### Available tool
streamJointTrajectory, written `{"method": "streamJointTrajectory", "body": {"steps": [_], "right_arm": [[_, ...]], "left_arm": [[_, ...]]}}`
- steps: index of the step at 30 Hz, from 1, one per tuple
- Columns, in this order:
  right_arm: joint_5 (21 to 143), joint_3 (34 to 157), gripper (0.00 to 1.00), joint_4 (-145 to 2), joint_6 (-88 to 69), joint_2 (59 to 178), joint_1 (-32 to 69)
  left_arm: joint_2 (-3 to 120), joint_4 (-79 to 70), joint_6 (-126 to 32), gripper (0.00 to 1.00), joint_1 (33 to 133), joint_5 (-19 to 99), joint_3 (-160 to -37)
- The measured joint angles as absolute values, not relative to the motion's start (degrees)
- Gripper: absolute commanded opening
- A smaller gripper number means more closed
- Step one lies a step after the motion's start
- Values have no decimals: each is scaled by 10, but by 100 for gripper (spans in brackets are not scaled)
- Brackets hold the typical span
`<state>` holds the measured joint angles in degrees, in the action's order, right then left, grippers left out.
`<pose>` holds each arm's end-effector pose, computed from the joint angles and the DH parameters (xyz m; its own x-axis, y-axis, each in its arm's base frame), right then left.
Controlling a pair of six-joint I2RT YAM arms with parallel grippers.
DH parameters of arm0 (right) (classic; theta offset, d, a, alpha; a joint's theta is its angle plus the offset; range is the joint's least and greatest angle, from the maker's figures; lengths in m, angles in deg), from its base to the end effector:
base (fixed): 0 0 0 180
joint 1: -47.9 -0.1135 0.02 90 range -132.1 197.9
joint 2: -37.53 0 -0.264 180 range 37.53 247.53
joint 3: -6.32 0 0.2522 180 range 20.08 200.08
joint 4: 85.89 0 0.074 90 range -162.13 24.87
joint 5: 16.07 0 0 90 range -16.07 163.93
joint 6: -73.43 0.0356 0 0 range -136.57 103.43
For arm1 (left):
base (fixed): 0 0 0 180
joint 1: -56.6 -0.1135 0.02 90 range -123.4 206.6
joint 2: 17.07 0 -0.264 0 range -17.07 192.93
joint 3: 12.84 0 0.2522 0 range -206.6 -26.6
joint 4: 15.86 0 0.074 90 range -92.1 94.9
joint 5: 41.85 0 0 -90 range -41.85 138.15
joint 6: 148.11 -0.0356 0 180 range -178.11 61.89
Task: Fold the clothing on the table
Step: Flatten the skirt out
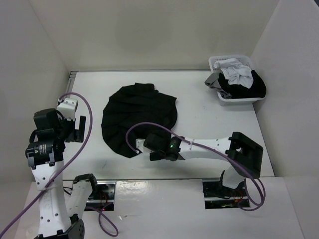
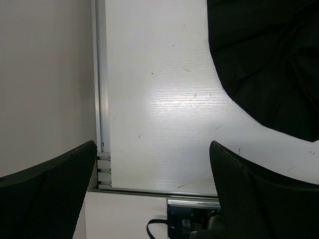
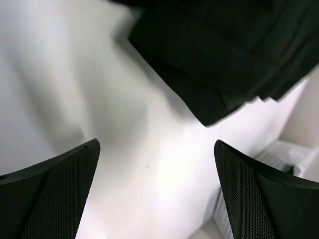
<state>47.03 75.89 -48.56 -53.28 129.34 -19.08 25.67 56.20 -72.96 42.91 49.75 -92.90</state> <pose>0.1381 0.2839 0.1907 0.1668 -0.9707 -0.1728 -0.7877 -0.0257 -0.6155 0.1132 0.0286 0.3831 -0.6015 0.1172 -0.7902 -0.1083 0.9681 0.2260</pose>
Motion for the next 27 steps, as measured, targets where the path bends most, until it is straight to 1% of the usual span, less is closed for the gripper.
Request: {"method": "streamJointTrajectory", "body": {"steps": [6, 22, 24, 25, 26, 27], "right_arm": [[401, 699, 99, -587, -562, 1291, -190], [366, 687, 99, -810, -617, 1400, -190], [362, 690, 93, -834, -626, 1411, -185], [362, 694, 87, -841, -630, 1418, -183], [362, 699, 70, -848, -632, 1426, -178], [369, 708, 59, -849, -634, 1434, -170]], "left_arm": [[254, 562, -730, 100, 429, 498, -928], [232, 567, -733, 100, 429, 519, -928], [230, 567, -733, 100, 429, 522, -928], [229, 567, -733, 100, 429, 524, -928], [228, 567, -734, 100, 429, 525, -928], [226, 568, -734, 100, 429, 527, -928]]}}
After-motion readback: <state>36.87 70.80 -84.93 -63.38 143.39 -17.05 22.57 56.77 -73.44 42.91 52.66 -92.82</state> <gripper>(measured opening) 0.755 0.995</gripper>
